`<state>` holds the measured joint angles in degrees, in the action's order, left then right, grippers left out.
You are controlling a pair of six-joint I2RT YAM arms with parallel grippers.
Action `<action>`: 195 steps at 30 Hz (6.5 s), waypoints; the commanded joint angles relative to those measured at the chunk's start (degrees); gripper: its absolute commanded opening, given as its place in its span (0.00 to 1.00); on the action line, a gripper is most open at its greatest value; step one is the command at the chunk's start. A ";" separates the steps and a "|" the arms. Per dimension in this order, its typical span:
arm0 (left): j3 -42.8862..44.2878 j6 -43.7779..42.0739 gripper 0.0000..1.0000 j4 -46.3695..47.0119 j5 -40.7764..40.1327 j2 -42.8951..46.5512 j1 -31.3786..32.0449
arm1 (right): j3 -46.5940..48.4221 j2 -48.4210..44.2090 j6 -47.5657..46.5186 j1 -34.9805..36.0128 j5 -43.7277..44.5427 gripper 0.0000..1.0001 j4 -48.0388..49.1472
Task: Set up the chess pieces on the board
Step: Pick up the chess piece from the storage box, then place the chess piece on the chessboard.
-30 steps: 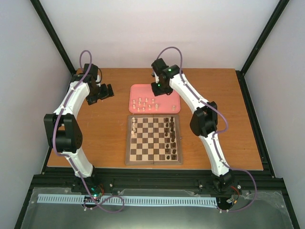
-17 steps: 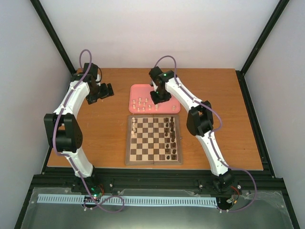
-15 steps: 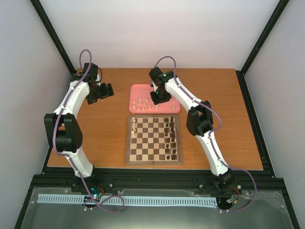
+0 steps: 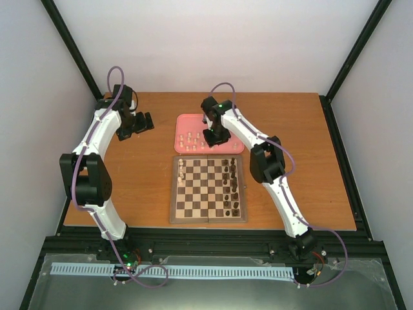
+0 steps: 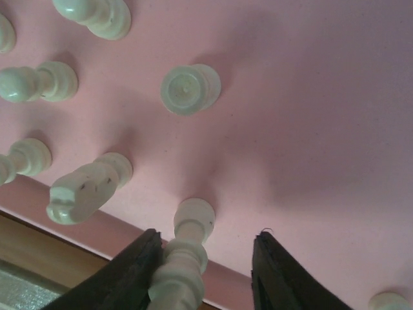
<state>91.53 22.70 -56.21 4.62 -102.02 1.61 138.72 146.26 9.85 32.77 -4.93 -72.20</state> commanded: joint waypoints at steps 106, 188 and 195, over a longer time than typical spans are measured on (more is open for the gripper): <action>-1.96 -2.45 1.00 4.96 -3.12 4.59 0.07 | -24.52 -17.08 5.89 31.30 4.44 0.17 5.54; -2.83 -2.59 1.00 5.12 -2.96 4.52 0.00 | -19.58 -14.71 2.68 31.03 6.31 0.47 3.81; -2.65 -2.70 1.00 4.83 -2.95 4.73 0.03 | -15.51 -17.23 1.93 31.03 7.46 0.54 0.88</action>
<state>88.42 19.90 -52.27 1.72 -99.11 1.61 119.24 132.38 12.64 63.37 1.52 -69.28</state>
